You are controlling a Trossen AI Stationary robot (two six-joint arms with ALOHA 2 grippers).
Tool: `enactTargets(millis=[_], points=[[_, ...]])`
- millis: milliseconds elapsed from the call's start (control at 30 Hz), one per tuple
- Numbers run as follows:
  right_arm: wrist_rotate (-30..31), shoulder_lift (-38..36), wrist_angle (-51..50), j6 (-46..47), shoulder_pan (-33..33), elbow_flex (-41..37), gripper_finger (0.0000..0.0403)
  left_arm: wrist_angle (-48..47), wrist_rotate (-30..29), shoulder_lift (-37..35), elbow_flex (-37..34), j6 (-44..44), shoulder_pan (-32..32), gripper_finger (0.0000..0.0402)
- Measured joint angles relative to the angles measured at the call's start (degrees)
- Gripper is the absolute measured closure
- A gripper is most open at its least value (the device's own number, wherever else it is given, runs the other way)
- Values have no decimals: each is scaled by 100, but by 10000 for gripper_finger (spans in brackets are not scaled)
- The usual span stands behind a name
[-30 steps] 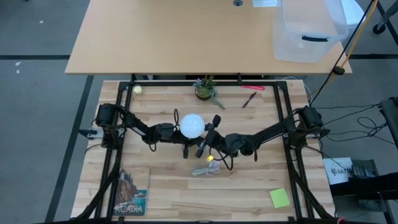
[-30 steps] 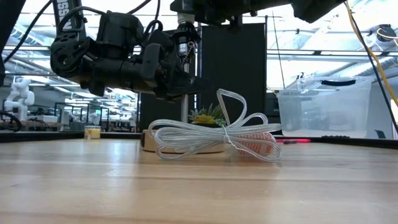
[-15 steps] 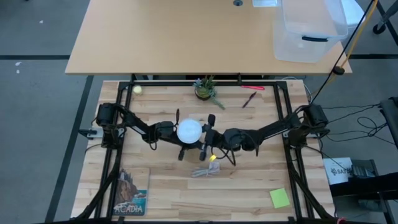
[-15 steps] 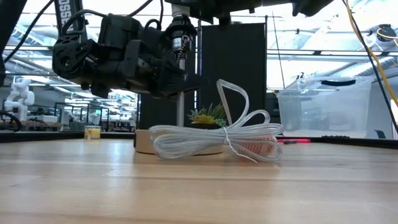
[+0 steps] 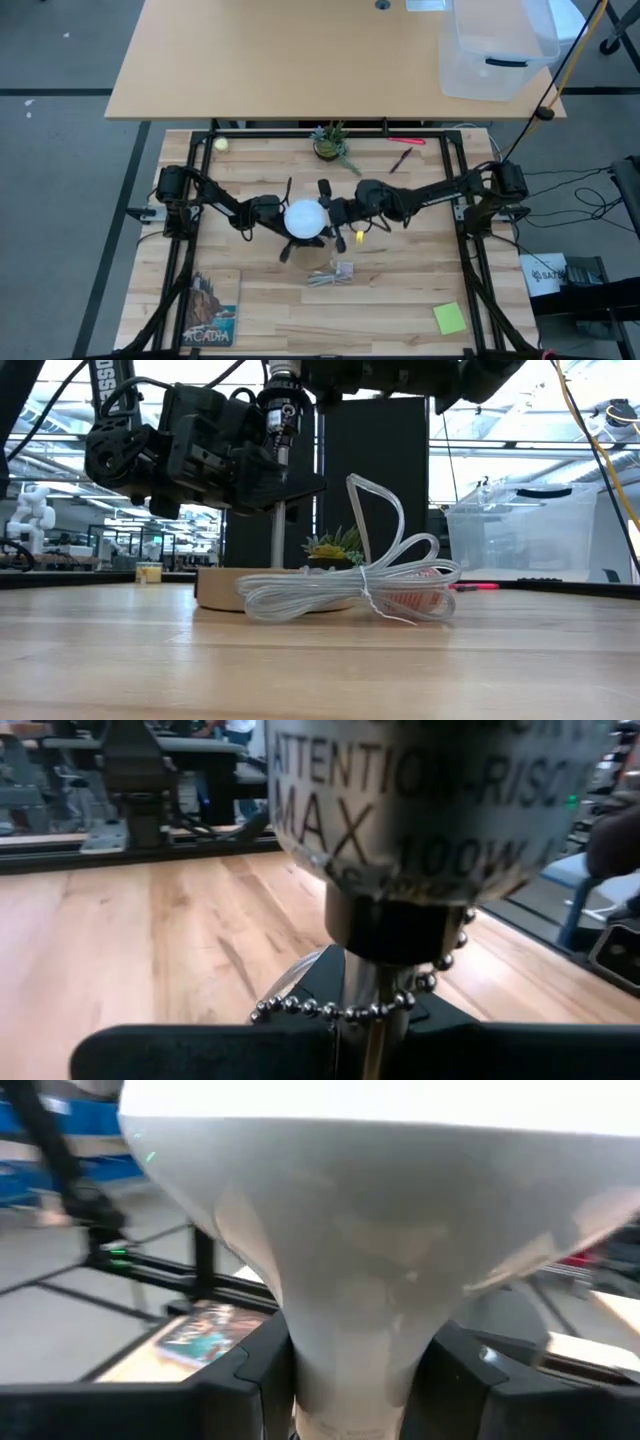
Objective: Screw lightbulb
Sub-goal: Remove the lightbulb from the lamp
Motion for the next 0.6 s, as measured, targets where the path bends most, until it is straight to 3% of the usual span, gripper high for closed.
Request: enactTargets(millis=[300, 433, 600], points=[[-1976, 9, 512, 331, -600, -2, 253, 25, 282, 0, -7, -9, -11, 379], [-2377, -2, 720, 597, -732, 9, 249, 31, 304, 0, -9, 39, -22, 379], [-2454, -4, 894, 695, -730, 4, 249, 14, 224, 0, -9, 22, -22, 379]])
